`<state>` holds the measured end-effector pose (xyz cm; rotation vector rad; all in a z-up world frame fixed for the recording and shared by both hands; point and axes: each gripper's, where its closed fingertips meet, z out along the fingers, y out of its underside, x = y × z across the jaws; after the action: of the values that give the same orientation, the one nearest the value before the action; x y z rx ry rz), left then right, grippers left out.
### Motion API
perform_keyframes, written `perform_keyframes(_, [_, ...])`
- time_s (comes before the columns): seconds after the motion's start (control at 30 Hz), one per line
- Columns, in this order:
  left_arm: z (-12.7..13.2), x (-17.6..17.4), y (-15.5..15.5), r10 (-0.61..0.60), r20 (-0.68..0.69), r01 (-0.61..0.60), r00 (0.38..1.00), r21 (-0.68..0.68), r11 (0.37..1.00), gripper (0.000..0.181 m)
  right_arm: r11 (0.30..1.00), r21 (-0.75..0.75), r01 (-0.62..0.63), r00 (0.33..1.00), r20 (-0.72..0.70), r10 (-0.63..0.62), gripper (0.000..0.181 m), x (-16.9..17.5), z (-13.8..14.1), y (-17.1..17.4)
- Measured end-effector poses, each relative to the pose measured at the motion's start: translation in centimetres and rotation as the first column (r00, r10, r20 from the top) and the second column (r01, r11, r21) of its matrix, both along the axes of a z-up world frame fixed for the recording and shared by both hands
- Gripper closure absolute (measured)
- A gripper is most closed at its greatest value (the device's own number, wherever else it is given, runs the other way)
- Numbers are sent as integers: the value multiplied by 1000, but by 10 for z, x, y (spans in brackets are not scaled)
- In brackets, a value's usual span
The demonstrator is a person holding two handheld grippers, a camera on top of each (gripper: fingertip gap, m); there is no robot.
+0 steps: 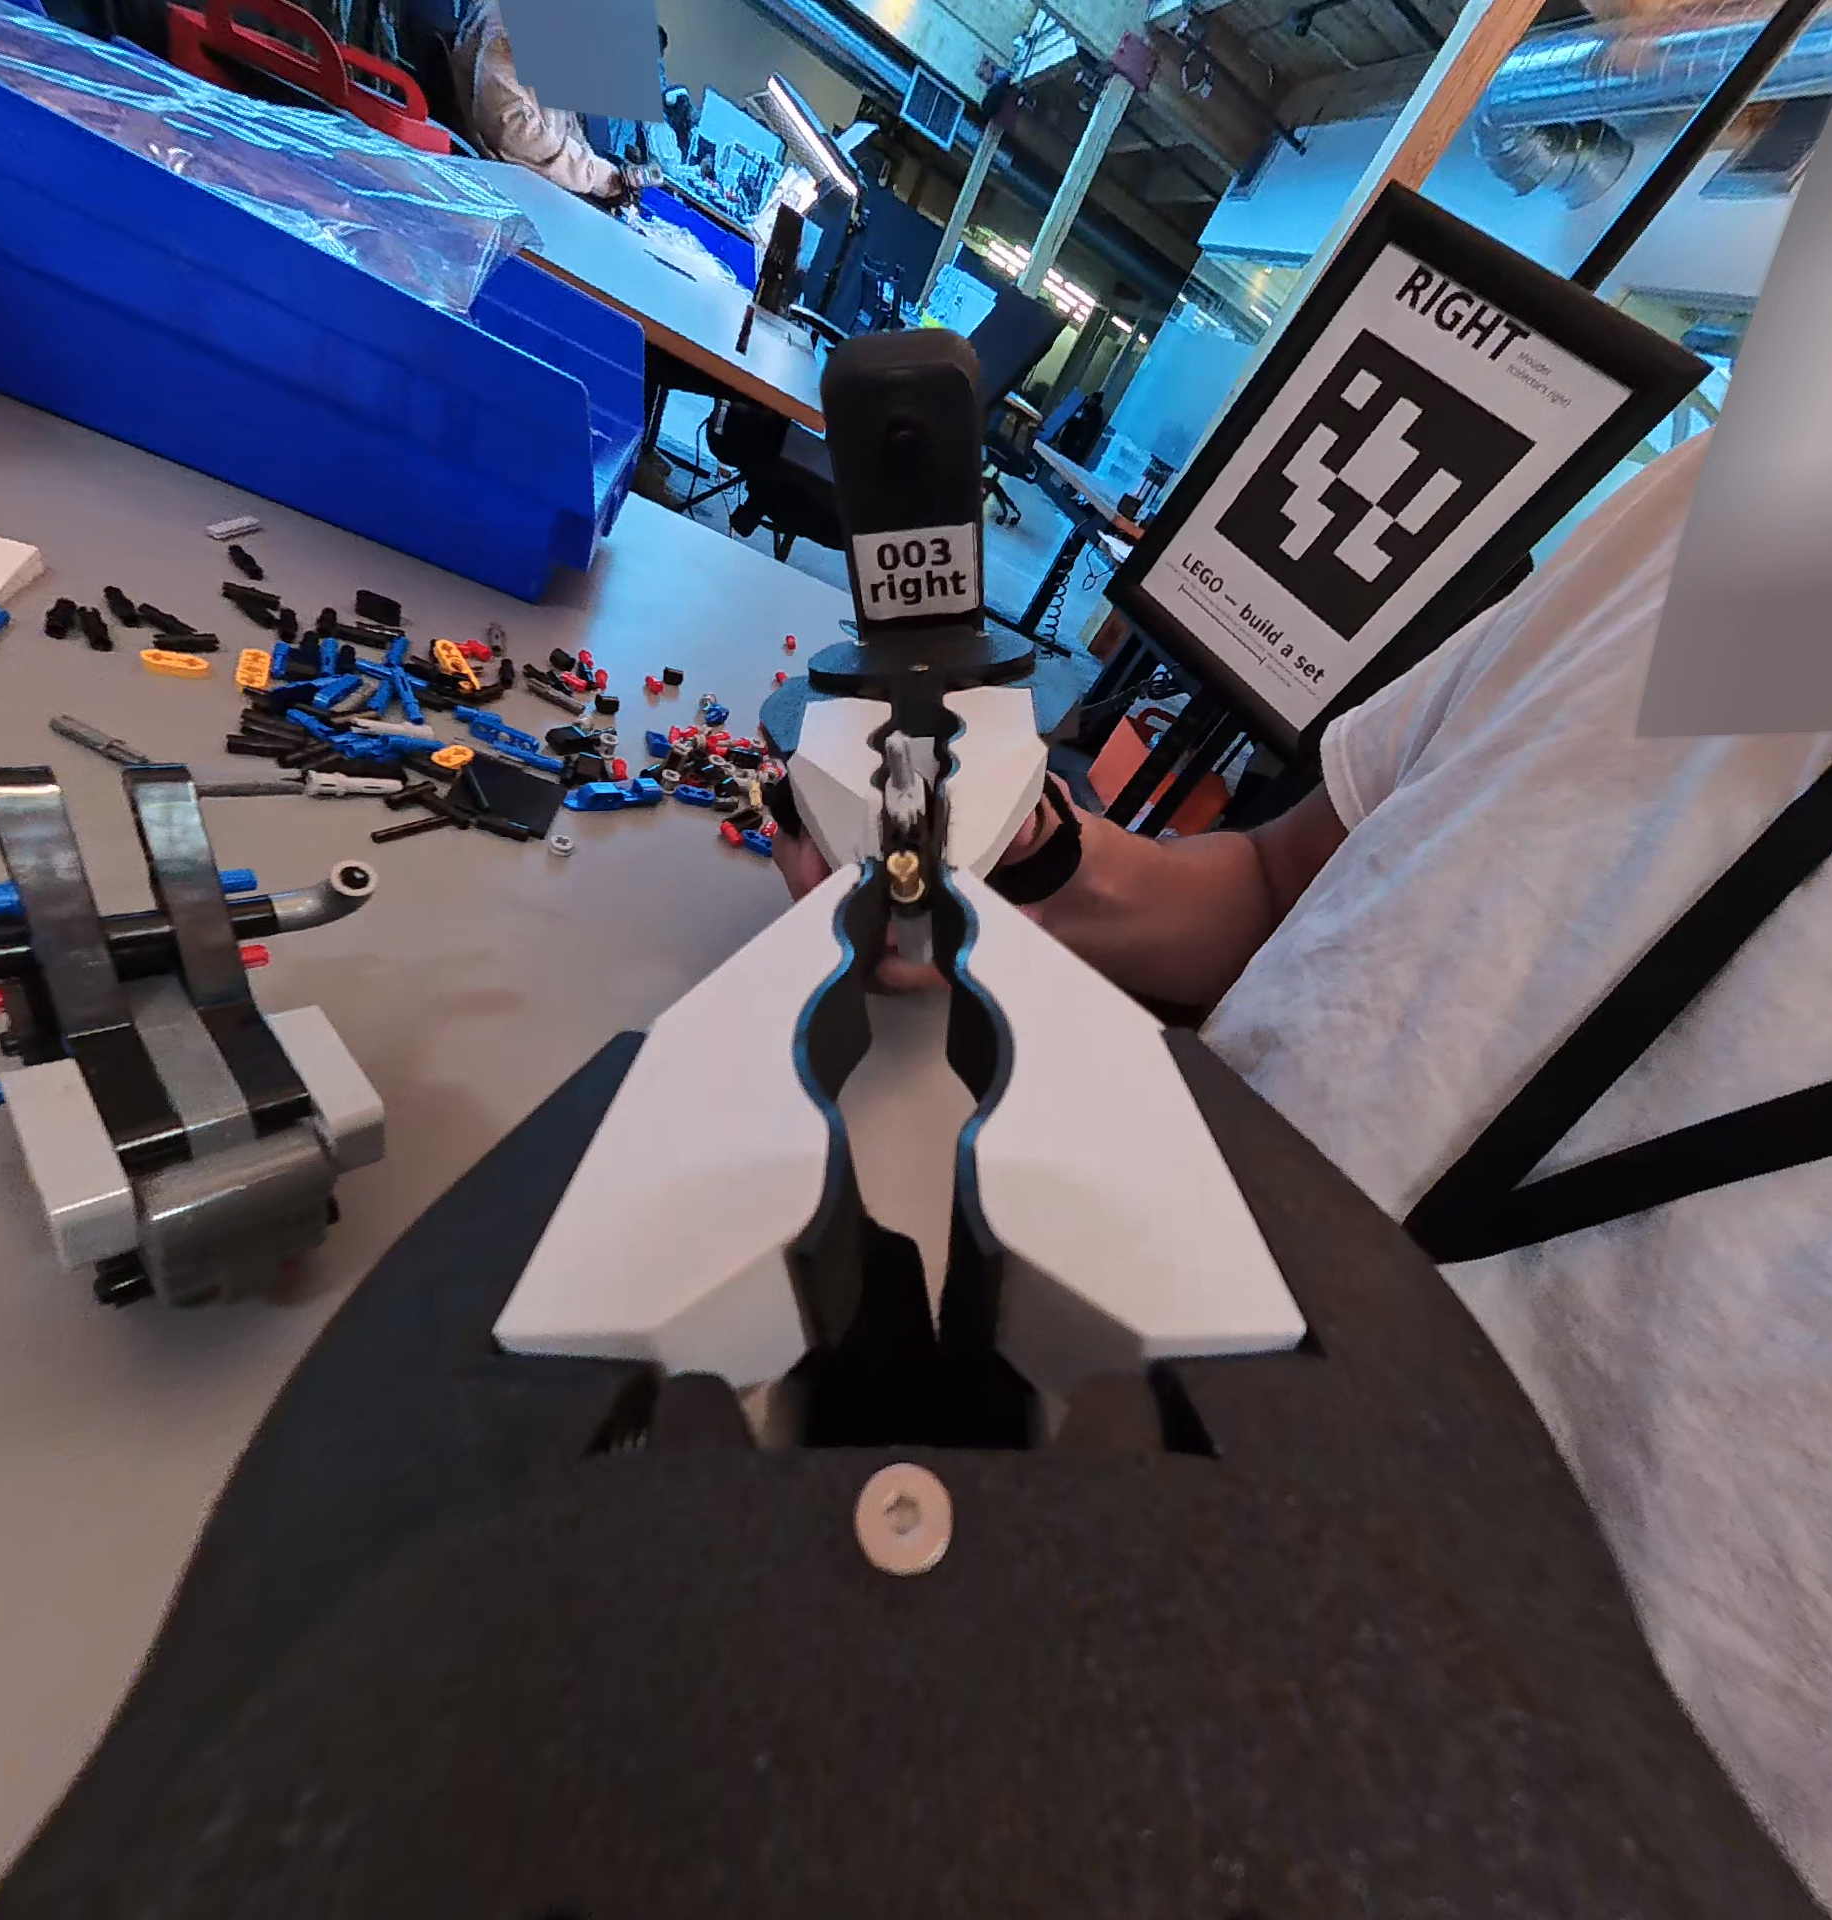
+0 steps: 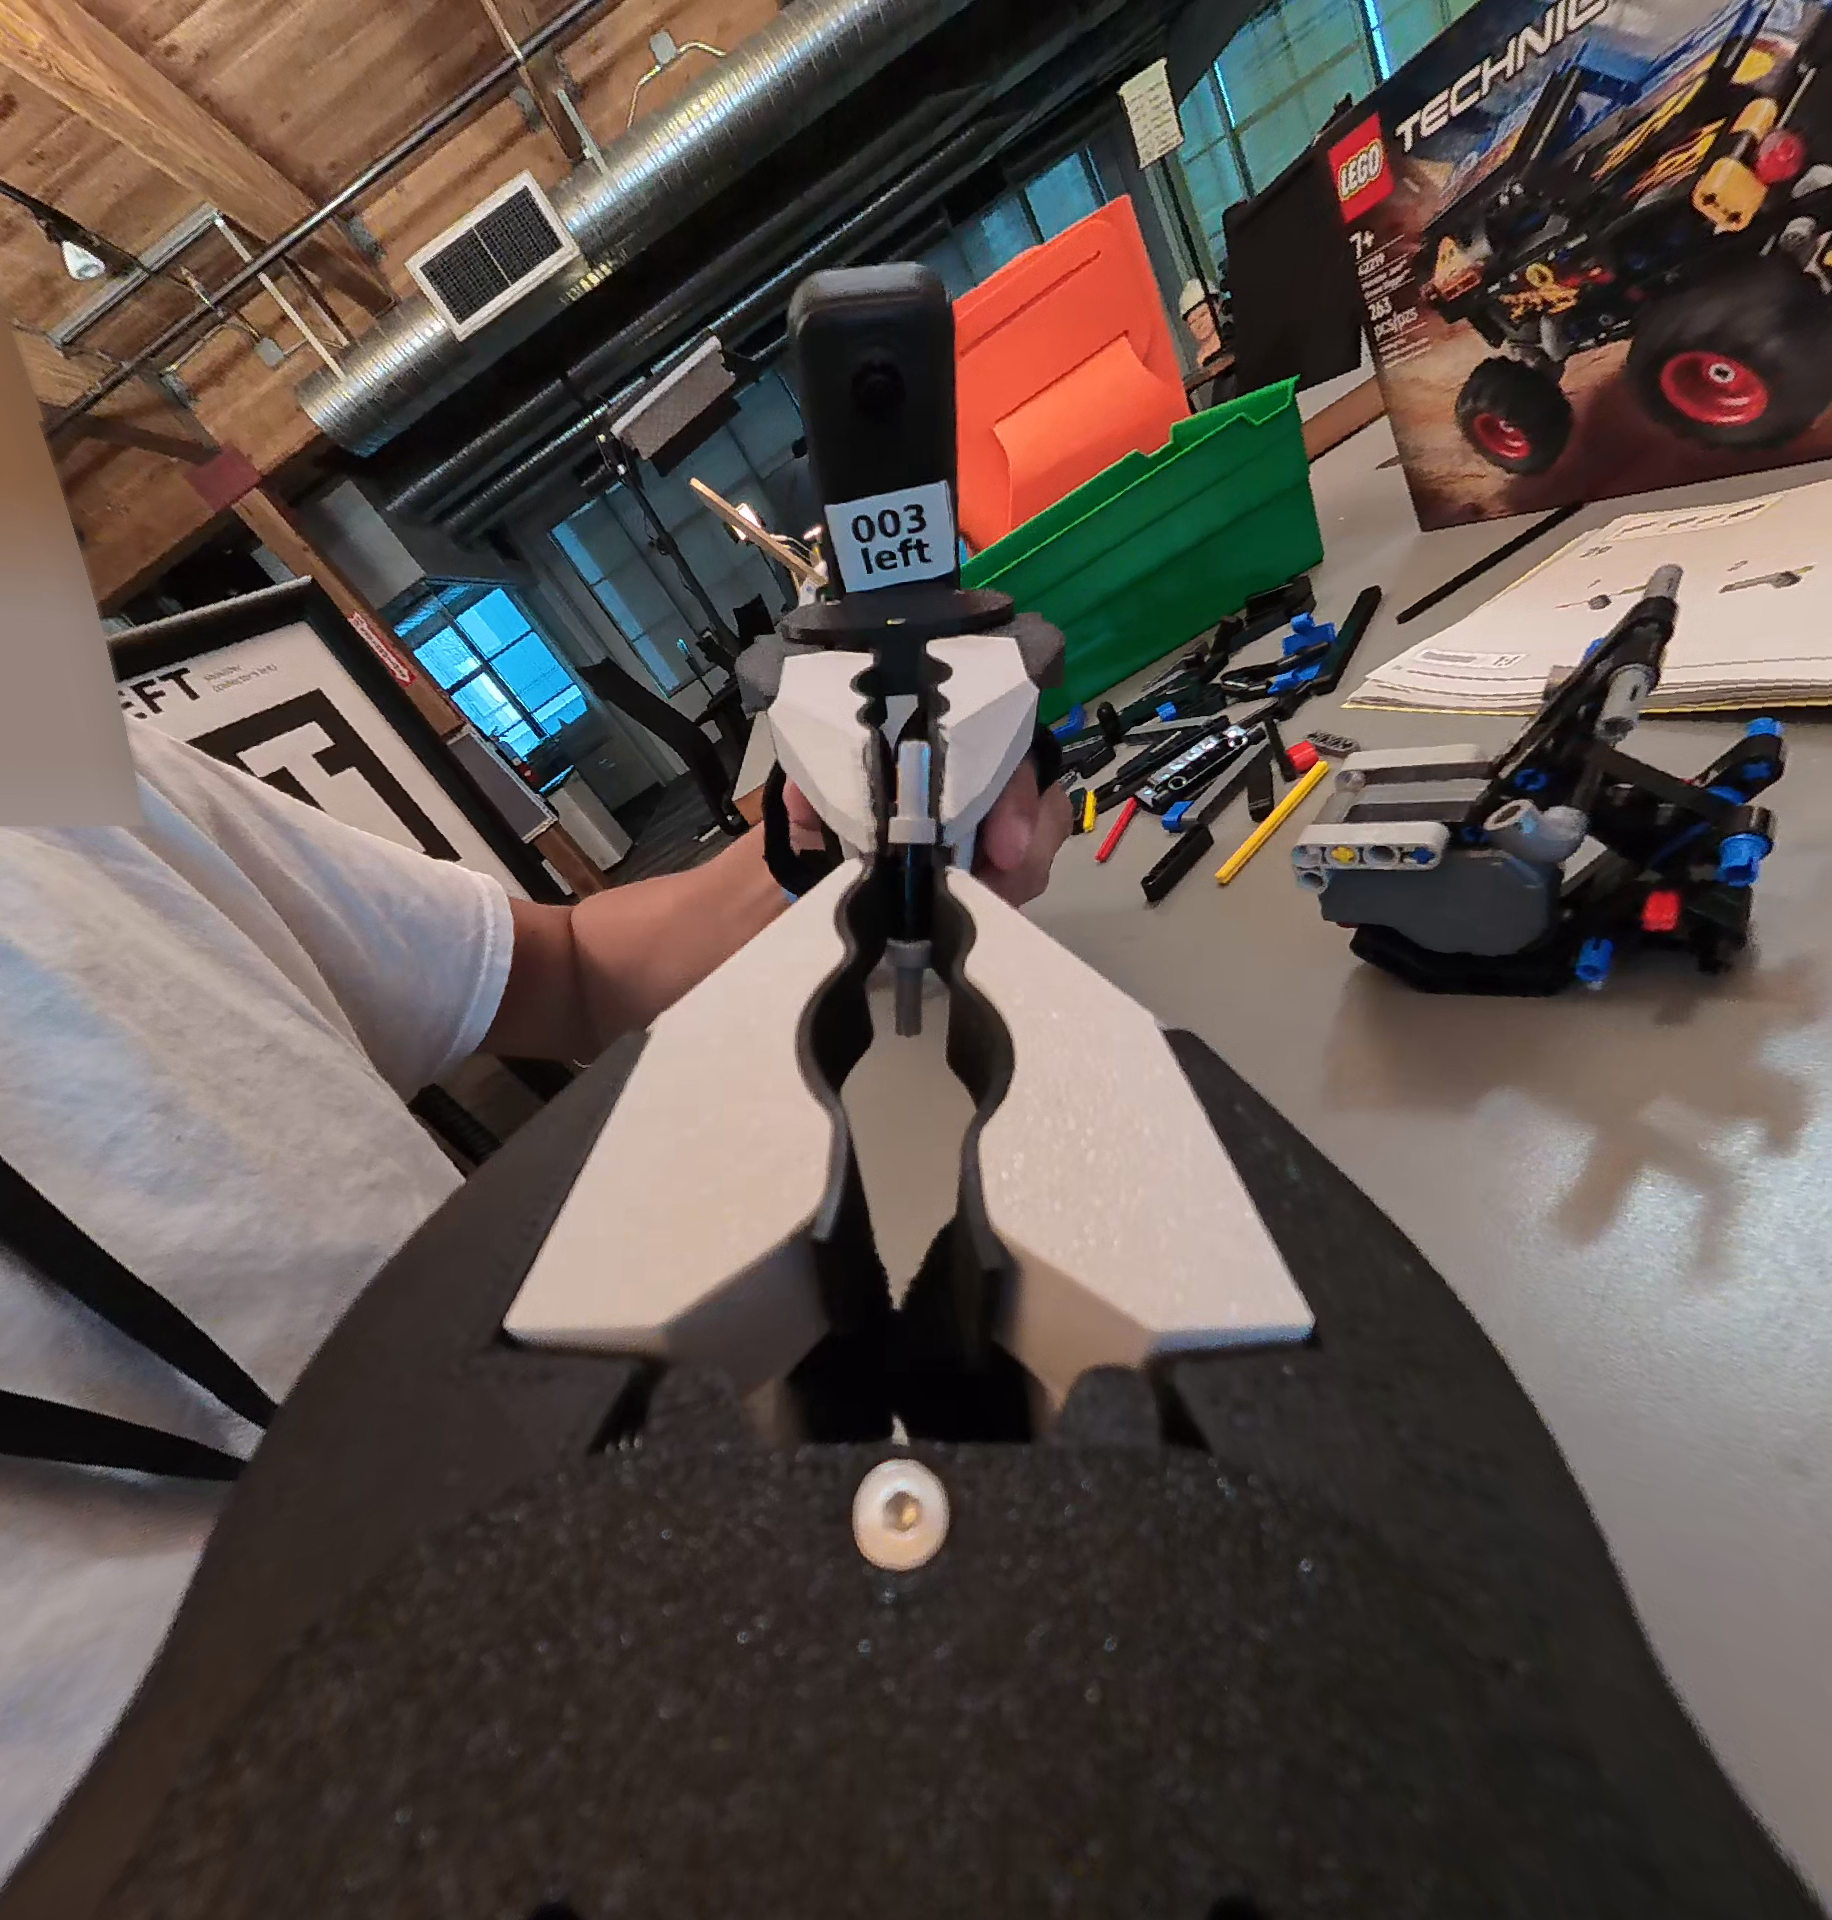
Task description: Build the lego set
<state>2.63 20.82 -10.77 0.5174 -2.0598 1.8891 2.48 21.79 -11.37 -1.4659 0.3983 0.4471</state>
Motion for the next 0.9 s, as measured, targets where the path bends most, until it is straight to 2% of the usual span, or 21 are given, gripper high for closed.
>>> perform_keyframes(0.13, [4, 5, 4, 34, 50, -35, 998, 11, 999, 163, 1000, -14, 2, 1000, 18, -2, 175, -1, -1, 1])
perform_keyframes(0.37, [2, 1, -1, 9, 55, -10, 998, 18, 1000, 175, 1000, -31, 3, 999, 40, -2, 175, -2, -3, 3])
perform_keyframes(0.57, [-2, 1, -2, 8, 5, -8, 1000, 16, 1000, 176, 998, -56, 12, 998, 59, -9, 175, -1, -7, 2])
perform_keyframes(0.77, [4, 4, -1, 14, -38, -16, 999, -43, 999, 176, 1000, 1, -15, 1000, -20, 15, 175, 0, -1, 3])
perform_keyframes(0.9, [7, 6, 1, 33, -14, -33, 999, -50, 998, 151, 998, 66, -9, 995, -103, 16, 175, 7, 5, -2])
